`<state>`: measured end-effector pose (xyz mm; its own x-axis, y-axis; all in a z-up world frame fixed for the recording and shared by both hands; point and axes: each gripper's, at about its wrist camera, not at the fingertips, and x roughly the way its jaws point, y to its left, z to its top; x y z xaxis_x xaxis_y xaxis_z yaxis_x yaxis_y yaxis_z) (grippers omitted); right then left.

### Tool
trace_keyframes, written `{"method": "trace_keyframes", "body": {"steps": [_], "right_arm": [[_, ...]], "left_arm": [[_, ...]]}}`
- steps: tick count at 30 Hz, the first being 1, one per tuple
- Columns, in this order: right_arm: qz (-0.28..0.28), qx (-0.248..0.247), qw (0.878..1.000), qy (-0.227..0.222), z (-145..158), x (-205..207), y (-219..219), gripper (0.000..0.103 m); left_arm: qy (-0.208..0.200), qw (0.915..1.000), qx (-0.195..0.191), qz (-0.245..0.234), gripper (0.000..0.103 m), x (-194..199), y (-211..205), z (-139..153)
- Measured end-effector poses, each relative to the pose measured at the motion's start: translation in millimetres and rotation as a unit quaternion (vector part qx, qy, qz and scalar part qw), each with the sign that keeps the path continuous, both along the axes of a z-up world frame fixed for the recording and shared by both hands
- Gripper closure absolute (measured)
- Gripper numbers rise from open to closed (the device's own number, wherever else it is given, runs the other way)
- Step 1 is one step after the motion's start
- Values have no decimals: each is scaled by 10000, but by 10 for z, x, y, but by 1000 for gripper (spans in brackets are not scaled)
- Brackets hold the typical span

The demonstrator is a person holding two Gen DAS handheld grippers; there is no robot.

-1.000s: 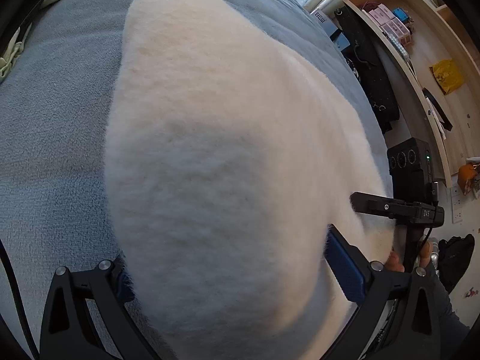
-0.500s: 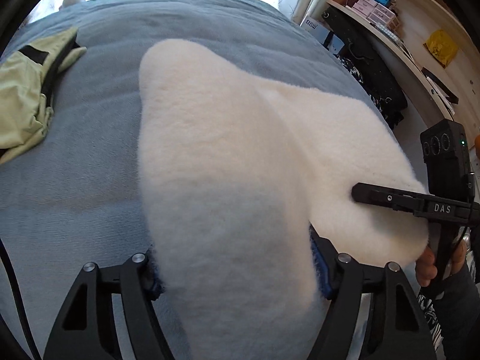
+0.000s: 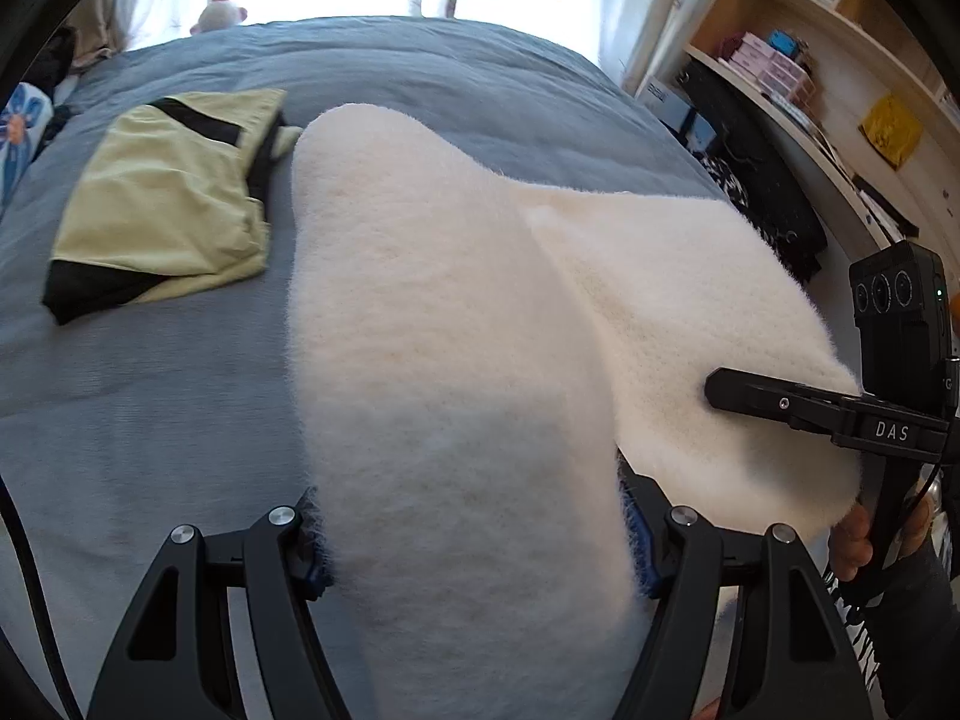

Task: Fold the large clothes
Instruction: 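Lift the cardigan with both tools and carry it onto the yellow-green garment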

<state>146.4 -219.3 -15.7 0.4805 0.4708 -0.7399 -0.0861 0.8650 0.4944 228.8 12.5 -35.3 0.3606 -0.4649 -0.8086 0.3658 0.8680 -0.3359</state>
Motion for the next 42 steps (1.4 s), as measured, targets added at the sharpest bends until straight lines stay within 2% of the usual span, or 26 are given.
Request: {"method": "trace_keyframes", "body": {"steps": [4,9,14,18,21,24,26,29,30,31,32,34,36,39,42], "right_arm": [[240,50,9995,-178,155,220,400,61],[486,134,9980,-389,369,780,938,61],[599,167,9959,-650,512,1462,1378,61],[608,196,9948,-798,472,2105,1686,61],[553,220,9943,-881,315,2598,1881,61],[455,325,9950,-831,39,3042,2017,61],[393,361,9960,-717,-229,3317,2096,61],[200,400,9987,-242,-764,3617,2137,60],[104,373,9992,-82,-959,3659,2138,58],[113,340,9993,-61,-1077,3662,2141,57],[160,327,9993,-96,-1129,3646,2139,55],[228,277,9993,-140,-1132,3597,2116,52],[329,190,9993,-68,-1079,3586,2107,50],[399,-110,9991,99,-945,3537,2084,50],[343,-551,9978,108,-730,3373,2032,50]], "left_arm": [[-164,9996,40,218,33,49,522,212],[-416,9978,155,485,33,377,1146,507],[-746,9947,225,666,33,1003,1749,703],[-906,9933,306,651,33,1659,2148,715],[-963,9927,285,663,33,2202,2366,586],[-933,9928,316,678,33,2713,2526,319],[-784,9941,340,672,33,3053,2646,25],[-296,9961,397,735,32,3399,2785,-575],[-180,9959,418,782,26,3464,2824,-775],[-181,9958,392,803,18,3492,2855,-880],[-254,9958,307,821,14,3496,2899,-949],[-379,9958,164,812,12,3483,2951,-987],[-433,9952,211,856,12,3471,2960,-971],[-547,9927,518,947,12,3350,2883,-838],[-910,9863,896,1048,13,3196,2874,-573]]}}
